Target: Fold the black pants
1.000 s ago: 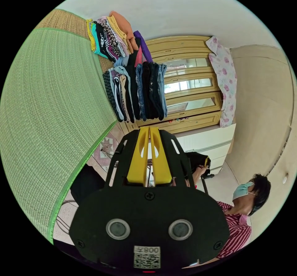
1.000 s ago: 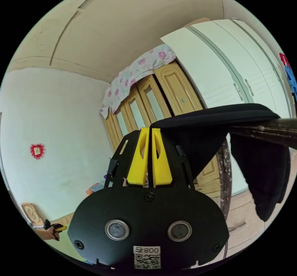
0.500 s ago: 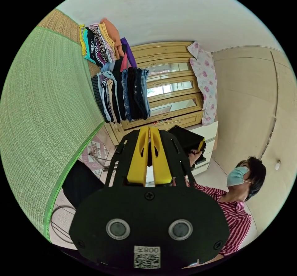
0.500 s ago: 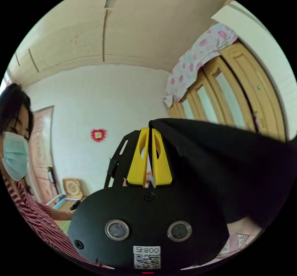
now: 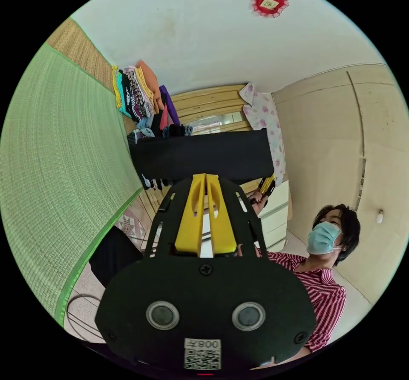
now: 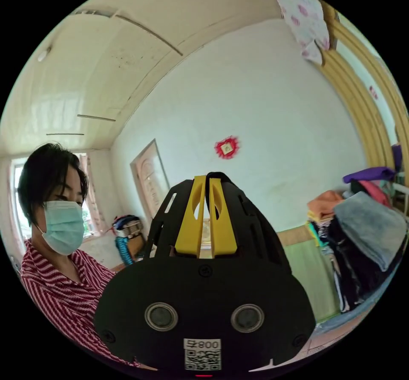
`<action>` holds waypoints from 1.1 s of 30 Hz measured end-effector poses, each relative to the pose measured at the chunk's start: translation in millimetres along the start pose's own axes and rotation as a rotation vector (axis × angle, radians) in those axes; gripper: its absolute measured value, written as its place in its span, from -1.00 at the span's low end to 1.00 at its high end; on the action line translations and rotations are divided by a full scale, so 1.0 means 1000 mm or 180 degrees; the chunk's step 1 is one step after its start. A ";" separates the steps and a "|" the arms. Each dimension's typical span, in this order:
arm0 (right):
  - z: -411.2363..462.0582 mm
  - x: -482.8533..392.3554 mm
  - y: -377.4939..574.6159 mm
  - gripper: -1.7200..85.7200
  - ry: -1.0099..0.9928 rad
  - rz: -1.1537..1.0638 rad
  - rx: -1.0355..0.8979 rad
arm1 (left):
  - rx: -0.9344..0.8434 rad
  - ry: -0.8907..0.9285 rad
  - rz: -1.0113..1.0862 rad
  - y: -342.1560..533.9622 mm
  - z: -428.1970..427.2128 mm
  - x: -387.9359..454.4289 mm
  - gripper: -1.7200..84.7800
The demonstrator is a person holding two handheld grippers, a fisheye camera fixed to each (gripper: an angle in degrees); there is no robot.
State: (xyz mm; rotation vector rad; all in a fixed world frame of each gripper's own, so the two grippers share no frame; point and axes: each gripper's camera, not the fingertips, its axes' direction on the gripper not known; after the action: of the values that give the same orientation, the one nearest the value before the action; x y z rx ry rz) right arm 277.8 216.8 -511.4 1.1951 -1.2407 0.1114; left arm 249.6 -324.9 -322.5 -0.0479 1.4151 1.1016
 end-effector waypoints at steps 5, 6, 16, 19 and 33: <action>0.092 0.056 0.023 -0.95 -0.0667 0.0198 -0.0493 | 0.0505 -0.0207 0.0109 0.022 -0.060 0.015 -0.91; 0.115 0.066 0.033 -0.95 -0.0738 0.0244 -0.0642 | 0.0593 -0.0316 0.0102 0.031 -0.073 0.016 -0.89; 0.247 0.114 0.158 -0.95 -0.1440 0.0810 -0.1759 | 0.0285 -0.1191 -0.0144 0.102 -0.099 0.008 -0.69; 0.268 0.111 0.192 -0.95 -0.1706 0.0933 -0.1963 | 0.0536 -0.1248 -0.0093 0.109 -0.116 0.023 -0.77; 0.198 0.239 0.221 -0.93 -0.0968 0.1732 -0.1234 | 0.1226 -0.1629 0.0974 0.081 -0.206 0.156 -0.94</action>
State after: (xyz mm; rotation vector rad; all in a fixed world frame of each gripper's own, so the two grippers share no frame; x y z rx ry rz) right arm 102.0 46.4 -219.9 0.5303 -1.7428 0.0852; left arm 10.5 -319.2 -449.3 0.6997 1.1607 0.9738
